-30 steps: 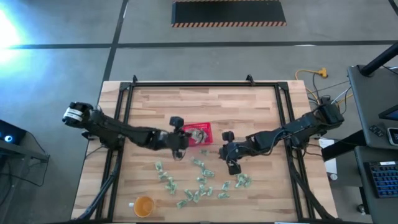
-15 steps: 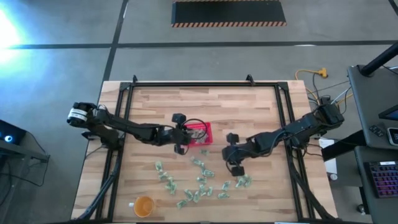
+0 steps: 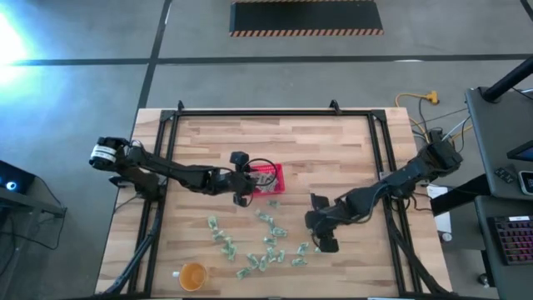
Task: Pick and place items into bin
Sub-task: Put the stevia packet into the red bin
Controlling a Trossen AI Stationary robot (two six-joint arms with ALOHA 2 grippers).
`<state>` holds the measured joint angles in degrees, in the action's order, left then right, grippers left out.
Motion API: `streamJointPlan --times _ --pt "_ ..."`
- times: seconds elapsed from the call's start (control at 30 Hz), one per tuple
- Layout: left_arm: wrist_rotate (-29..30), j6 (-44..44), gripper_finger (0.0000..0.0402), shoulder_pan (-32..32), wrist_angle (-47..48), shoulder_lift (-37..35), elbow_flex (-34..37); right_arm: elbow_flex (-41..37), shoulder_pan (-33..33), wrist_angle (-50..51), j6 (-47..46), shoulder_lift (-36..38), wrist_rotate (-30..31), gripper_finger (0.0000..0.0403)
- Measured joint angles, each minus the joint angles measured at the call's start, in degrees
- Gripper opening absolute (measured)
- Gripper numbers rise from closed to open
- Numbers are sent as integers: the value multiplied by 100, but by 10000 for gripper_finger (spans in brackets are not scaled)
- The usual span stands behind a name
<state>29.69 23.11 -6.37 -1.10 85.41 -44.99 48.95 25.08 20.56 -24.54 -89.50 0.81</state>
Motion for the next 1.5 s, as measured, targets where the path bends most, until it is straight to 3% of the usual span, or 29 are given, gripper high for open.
streamJointPlan --times 0.17,0.57,0.7,0.93,1.1,1.37,1.5 --pt "6 -2 183 -4 0 -4 0 -9 200 -30 -71 -230 644 115" --pt "20 -22 183 -86 7 -71 -4 -11 192 22 -159 -766 672 120" --pt "20 -26 183 -121 13 -134 -7 -11 192 25 -151 -768 672 96" --pt "17 -42 183 -245 48 -284 -4 3 191 15 161 -768 750 19" --pt "25 -278 183 -404 302 -441 -8 189 173 2 732 -762 1651 13" --pt "15 -1475 183 -741 1551 -894 -2 785 23 -99 2316 -735 4166 13" --pt "-313 -2180 183 -940 2132 -1112 2 970 -319 -704 3229 -735 4261 13"
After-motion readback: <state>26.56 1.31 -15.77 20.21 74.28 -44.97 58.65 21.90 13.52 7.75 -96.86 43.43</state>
